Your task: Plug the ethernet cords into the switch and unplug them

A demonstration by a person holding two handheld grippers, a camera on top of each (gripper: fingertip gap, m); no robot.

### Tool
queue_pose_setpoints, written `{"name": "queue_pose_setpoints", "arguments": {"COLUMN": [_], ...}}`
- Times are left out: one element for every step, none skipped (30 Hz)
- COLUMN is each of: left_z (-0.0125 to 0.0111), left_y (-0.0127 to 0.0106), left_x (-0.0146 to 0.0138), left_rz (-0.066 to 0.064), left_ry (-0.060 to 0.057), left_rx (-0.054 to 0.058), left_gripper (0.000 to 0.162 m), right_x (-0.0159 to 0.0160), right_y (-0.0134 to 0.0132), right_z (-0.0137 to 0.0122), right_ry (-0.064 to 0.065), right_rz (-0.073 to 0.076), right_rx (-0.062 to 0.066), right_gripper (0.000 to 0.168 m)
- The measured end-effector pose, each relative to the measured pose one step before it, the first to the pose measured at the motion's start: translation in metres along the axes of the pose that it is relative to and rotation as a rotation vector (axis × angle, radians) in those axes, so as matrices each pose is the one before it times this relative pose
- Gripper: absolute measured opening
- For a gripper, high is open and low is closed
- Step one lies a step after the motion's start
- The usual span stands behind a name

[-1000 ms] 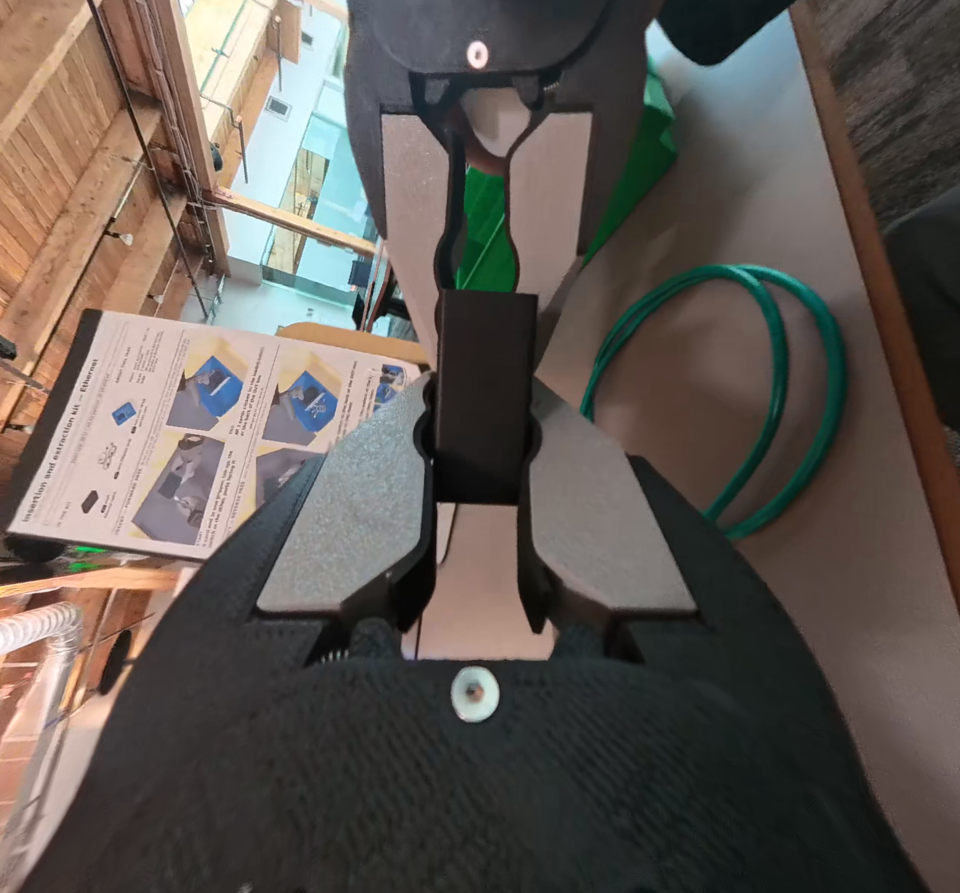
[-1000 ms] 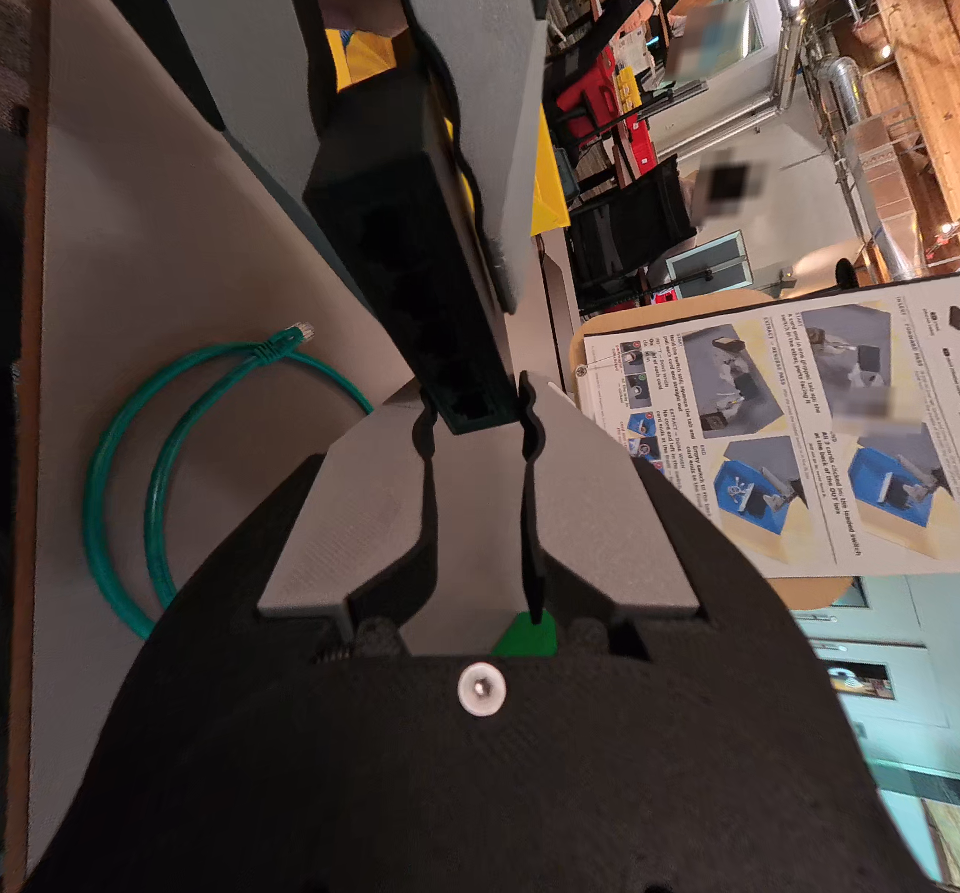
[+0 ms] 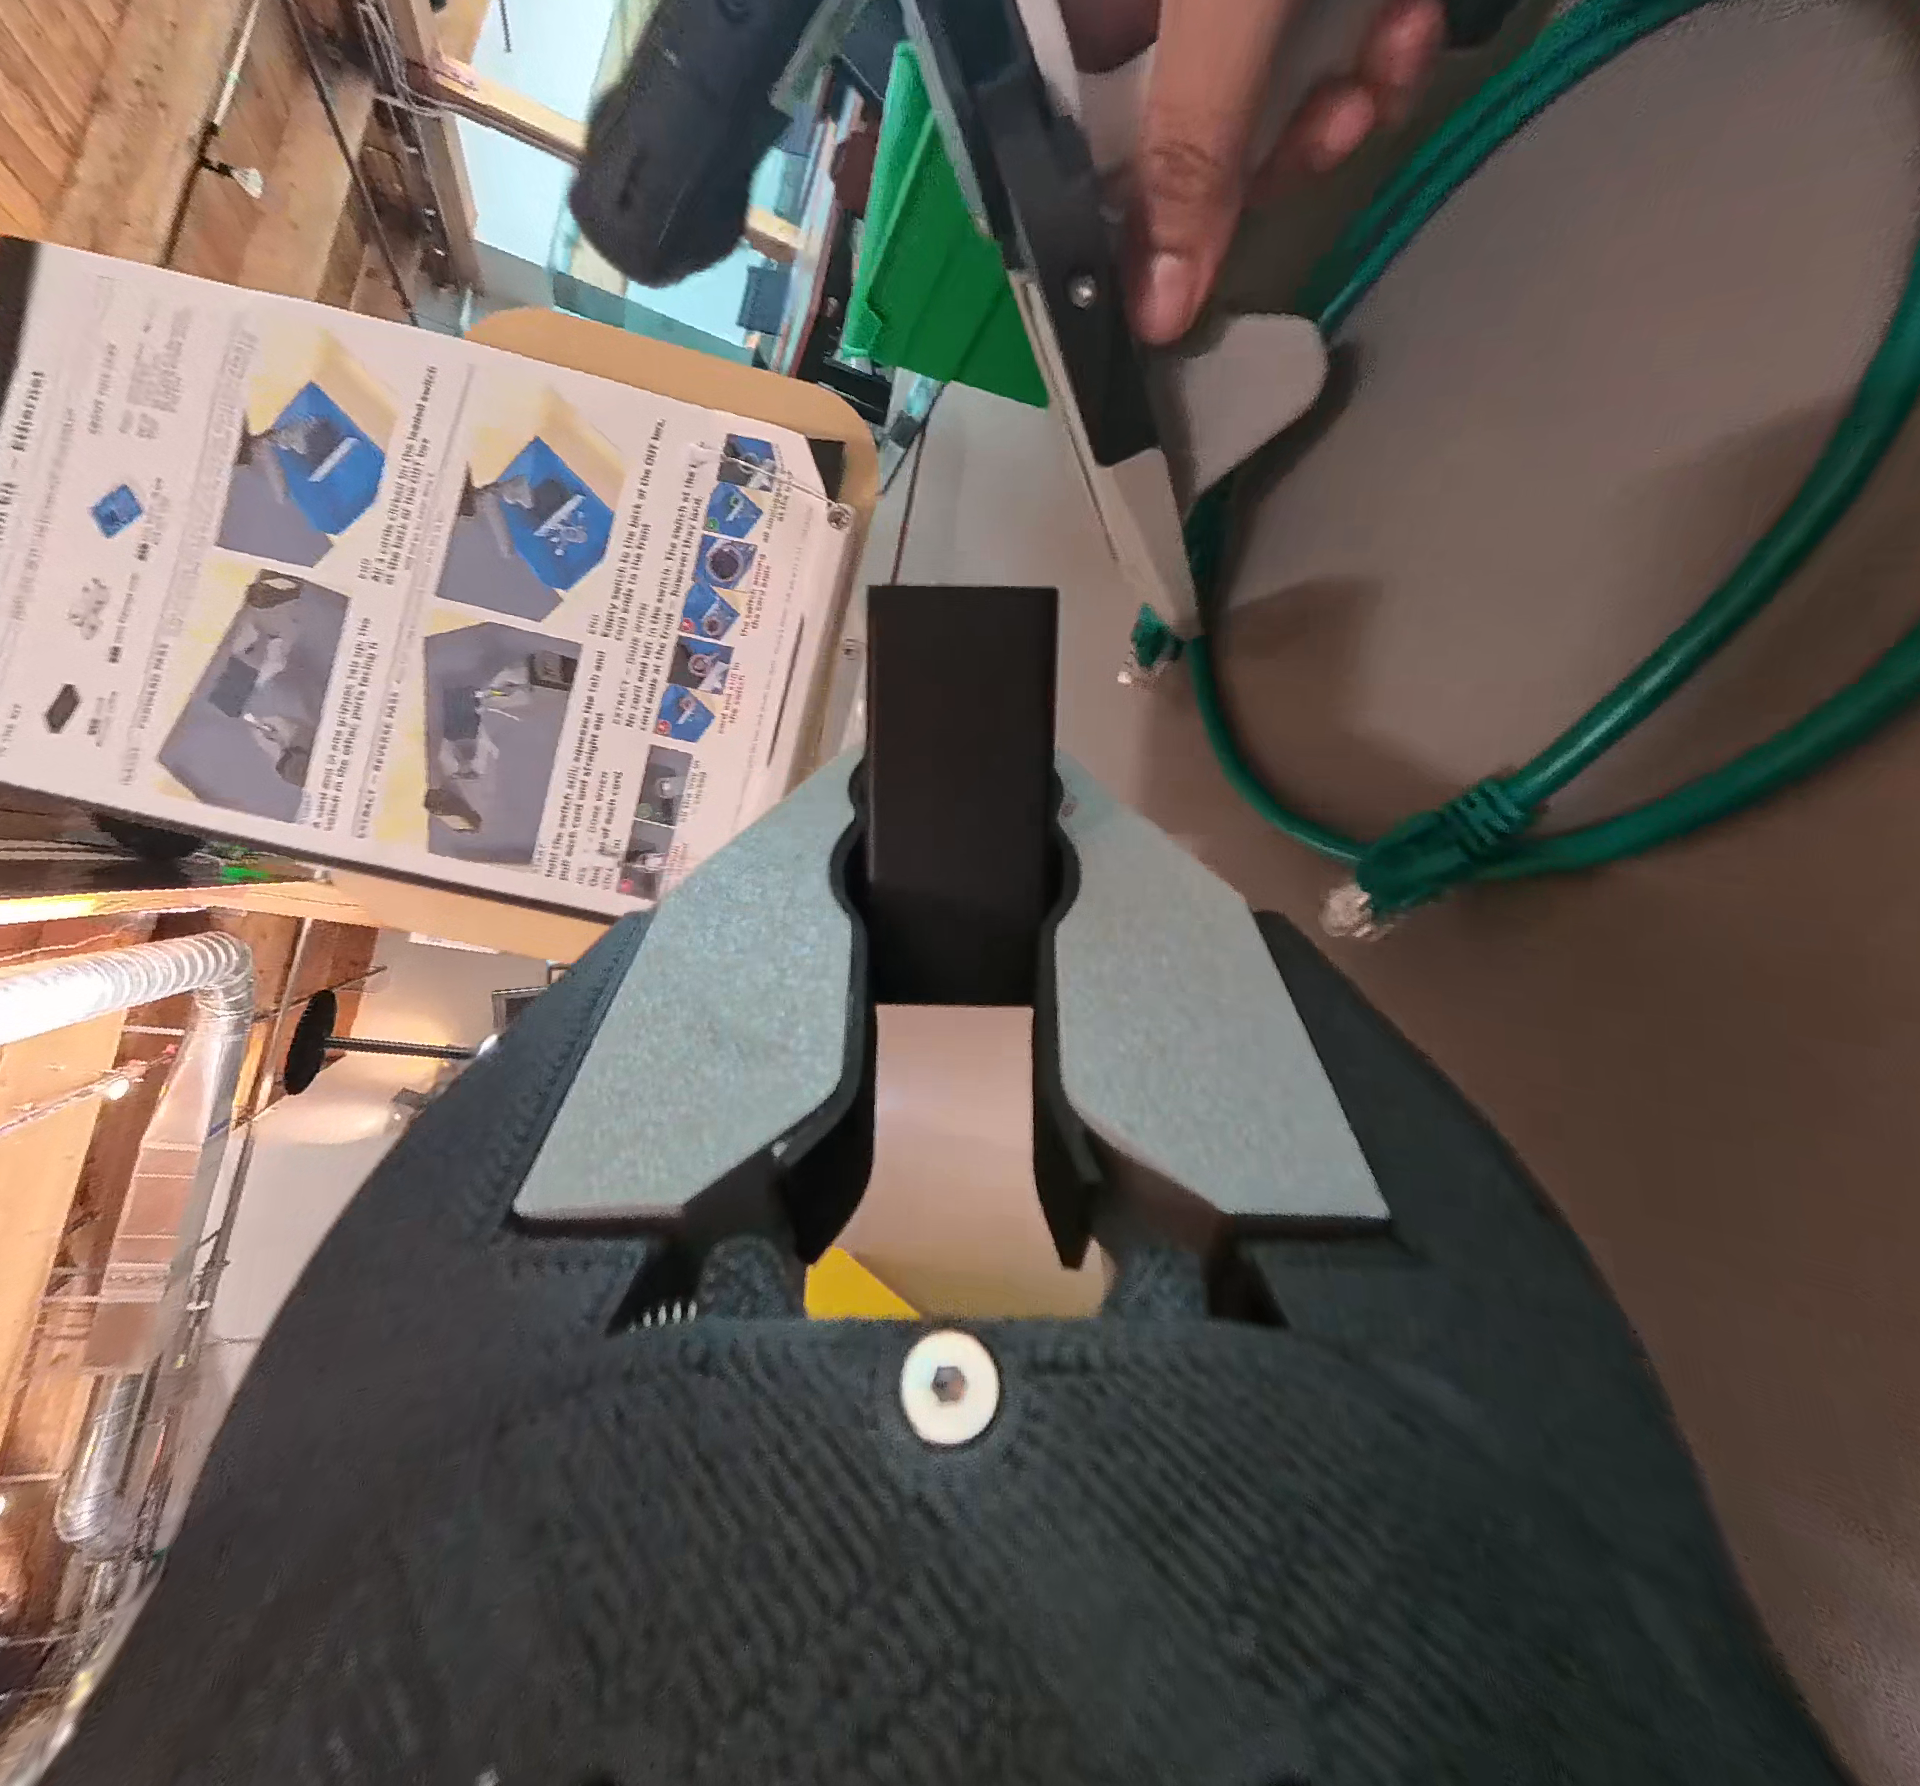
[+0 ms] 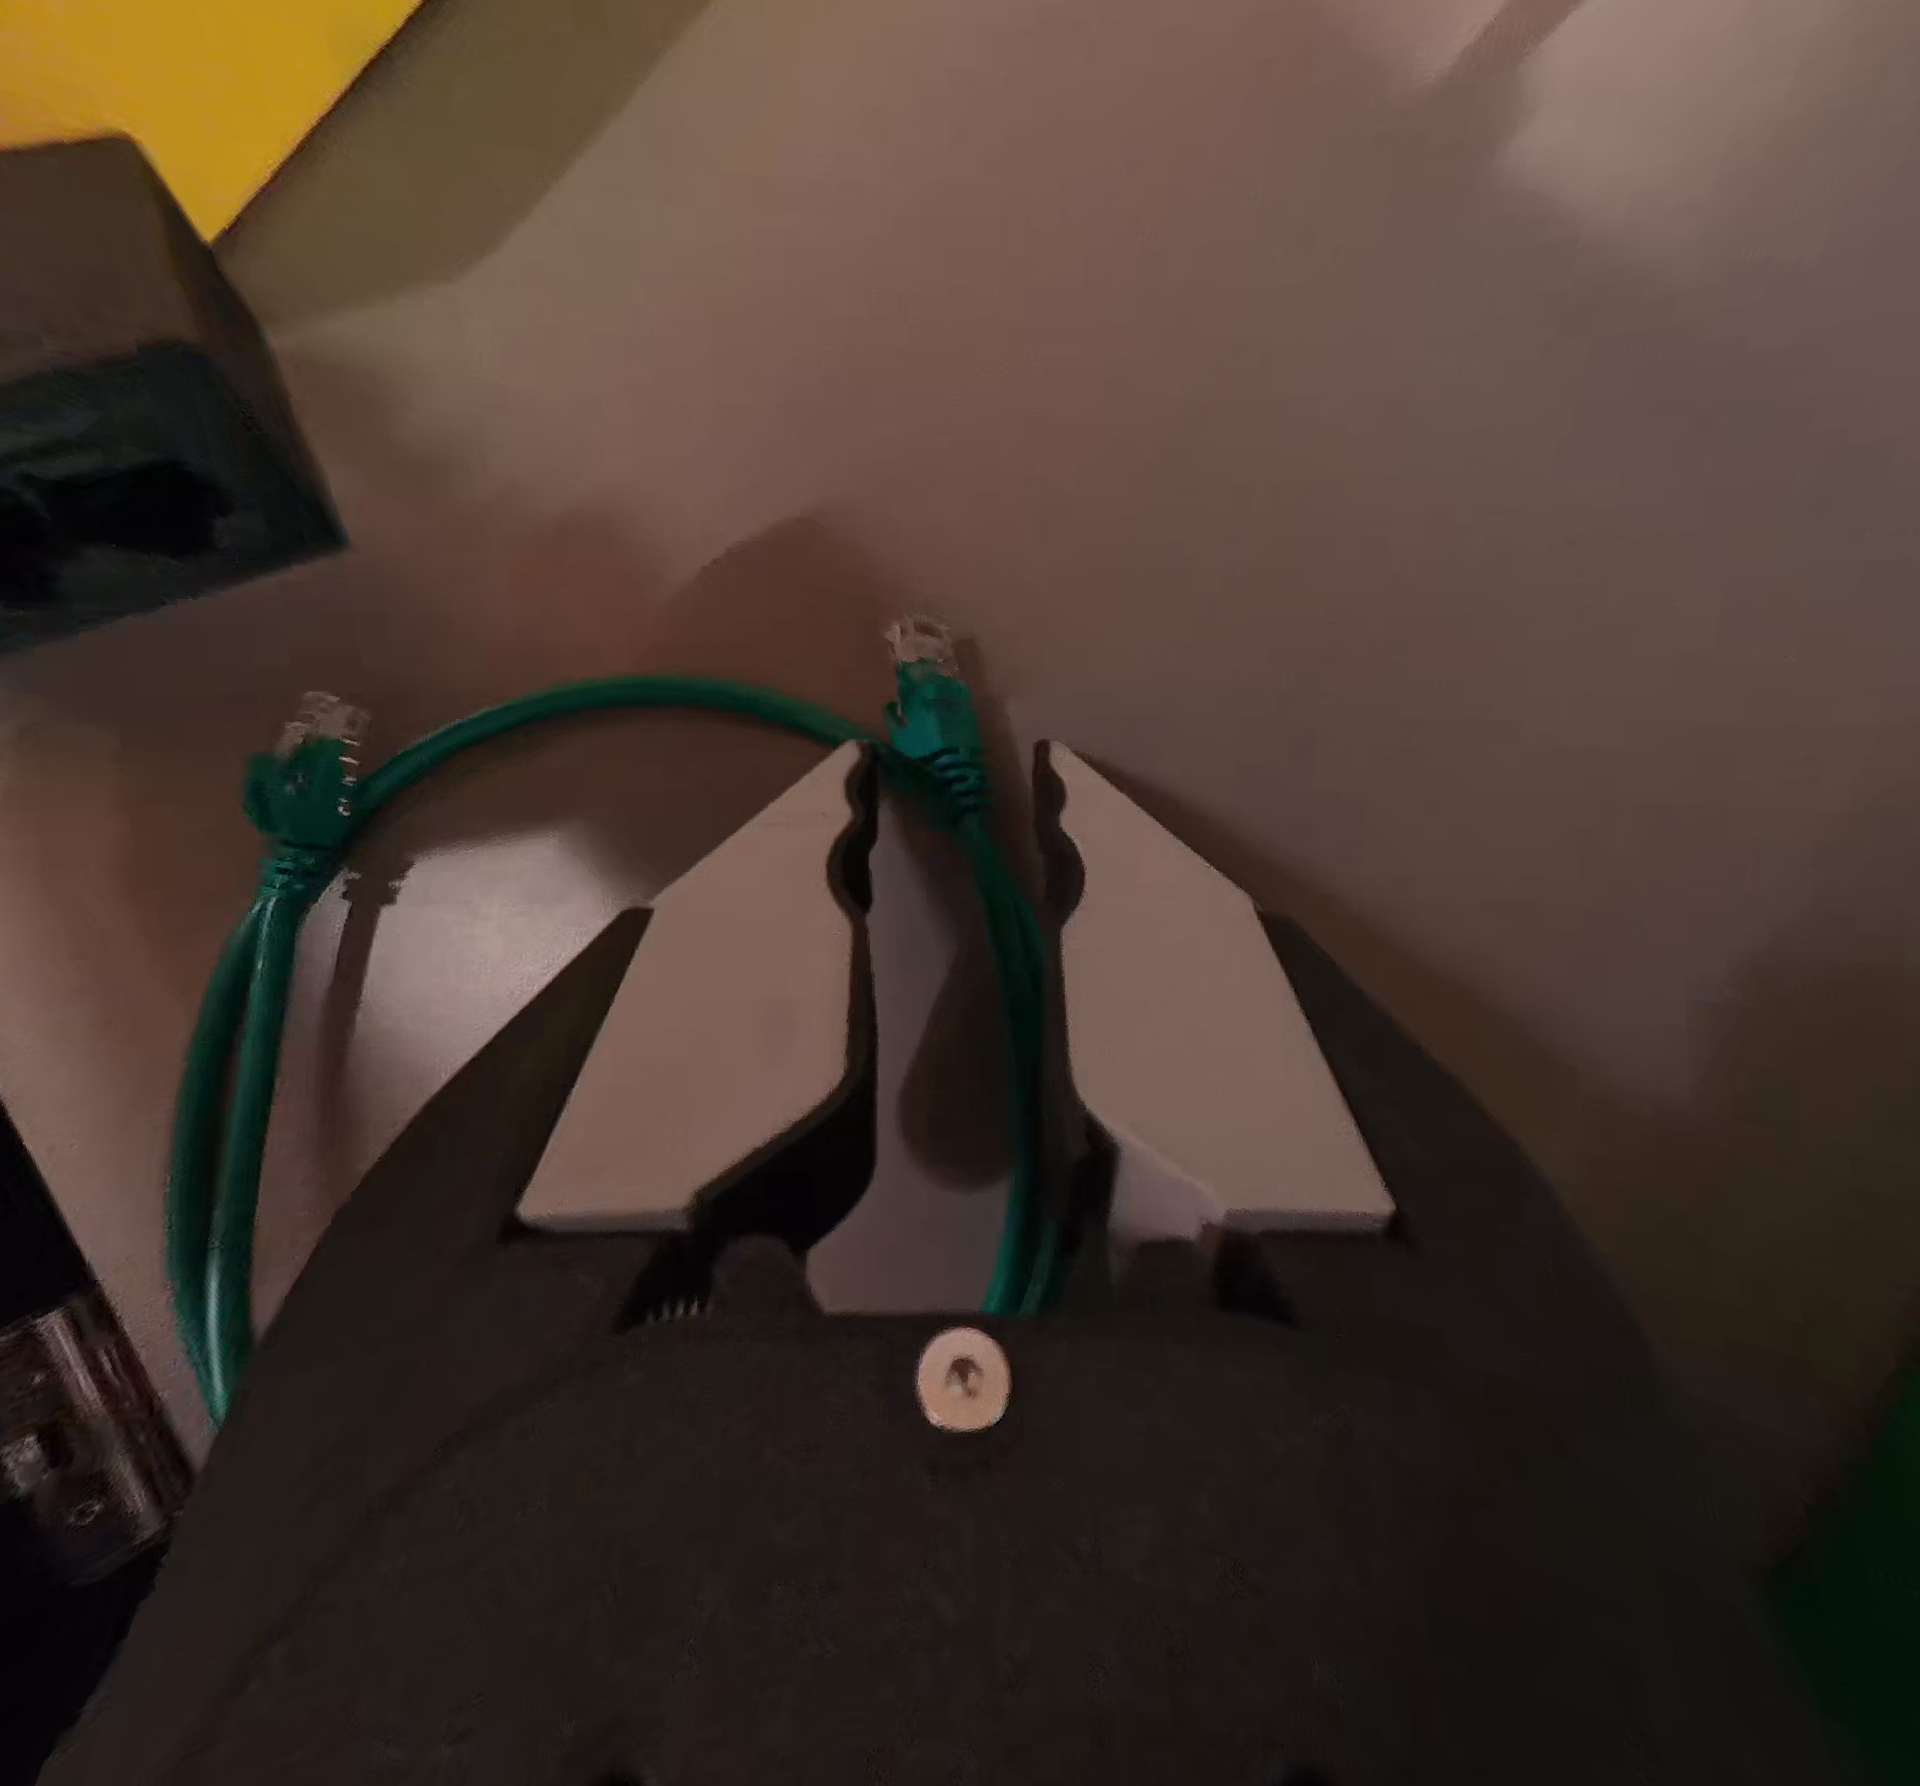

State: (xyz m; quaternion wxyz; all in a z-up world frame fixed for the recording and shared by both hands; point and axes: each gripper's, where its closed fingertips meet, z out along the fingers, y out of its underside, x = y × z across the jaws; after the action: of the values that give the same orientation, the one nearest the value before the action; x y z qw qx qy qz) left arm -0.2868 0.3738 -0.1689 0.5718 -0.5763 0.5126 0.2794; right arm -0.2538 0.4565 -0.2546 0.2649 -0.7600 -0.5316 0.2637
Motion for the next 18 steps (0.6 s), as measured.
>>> {"name": "queue_pose_setpoints", "arguments": {"left_z": [0.00283,0.00251,0.00218,0.00154,0.0009,0.00048,0.00019,0.00032,0.00036,0.0006,0.00057,0.00048,0.00009,0.00009,0.00009,0.00013,0.0001,0.00007], "left_y": [0.00235,0.00218,0.00209,0.00229,0.00224,0.0022,0.00114,-0.00024,-0.00113,-0.0012,-0.00076,-0.00072,-0.00113,-0.00072,-0.00072,-0.00111,-0.00108,-0.0007], "left_x": [0.00292,0.00205,0.0027,0.00179,0.00118,0.00071,-0.00022,-0.00063,0.00041,0.00082,0.00126,0.00157,0.00147,0.00064,-0.00009,0.00039,0.00046,0.00071], "left_rz": [-0.0041,-0.0103,-0.0188,-0.0237,-0.0201,-0.0144,-0.0084,-0.0053,-0.0055,-0.005,-0.0006,0.0073,0.0156,0.021,0.0215,0.015,0.0081,0.0064], "left_ry": [0.0045,0.0024,0.012,0.0105,0.0078,0.0051,-0.0031,-0.0052,0.0024,0.0045,0.0047,0.0028,-0.0005,-0.0079,-0.0119,-0.0057,-0.0036,-0.0005], "left_rx": [-0.0059,-0.0029,0.0003,0.001,0.0003,-0.0022,-0.0007,0.0035,0.0061,0.0053,0.0032,0.0039,0.0053,0.0027,-0.0001,0.0035,0.0036,0.0018], "left_gripper": [0.026,0.025,0.025,0.025,0.025,0.025,0.026,0.026,0.026,0.026,0.026,0.026,0.026,0.026,0.026,0.026,0.026,0.026], "right_x": [-0.00123,-0.00188,-0.0016,-0.00343,-0.00437,-0.00319,-0.00309,-0.00634,-0.00653,-0.00371,-0.00384,-0.0067,-0.00572,-0.00436,-0.00587,-0.00524,-0.00219,-0.00175], "right_y": [-0.00153,-0.00352,-0.00436,-0.00555,-0.0064,-0.00616,-0.00599,-0.00537,-0.0039,-0.00197,-0.00218,-0.00304,-0.00357,-0.00376,-0.00384,-0.00366,-0.0029,-0.00216], "right_z": [0.00108,-0.00062,-0.00262,-0.00515,-0.00759,-0.00915,-0.00969,-0.00897,-0.0075,-0.00636,-0.00533,-0.00475,-0.00396,-0.00348,-0.00309,-0.00285,-0.0024,-0.00207], "right_ry": [-0.0103,-0.0103,0.0012,0.0041,0.0136,0.0296,0.033,0.0127,0.0069,0.0193,0.0112,-0.0144,-0.0157,-0.0145,-0.0277,-0.0227,0.0013,0.0066], "right_rz": [-0.0123,-0.0229,-0.0441,-0.0656,-0.0777,-0.0806,-0.081,-0.0809,-0.0729,-0.0633,-0.056,-0.0437,-0.0294,-0.0191,-0.0187,-0.0245,-0.0312,-0.0346], "right_rx": [0.0053,0.019,0.0306,0.0414,0.0459,0.0375,0.0278,0.0167,-0.0001,-0.0191,-0.0203,-0.0179,-0.0165,-0.0181,-0.0185,-0.0201,-0.0249,-0.0289], "right_gripper": [0.02,0.014,0.013,0.013,0.013,0.012,0.012,0.012,0.012,0.012,0.011,0.011,0.011,0.011,0.011,0.011,0.011,0.011]}}
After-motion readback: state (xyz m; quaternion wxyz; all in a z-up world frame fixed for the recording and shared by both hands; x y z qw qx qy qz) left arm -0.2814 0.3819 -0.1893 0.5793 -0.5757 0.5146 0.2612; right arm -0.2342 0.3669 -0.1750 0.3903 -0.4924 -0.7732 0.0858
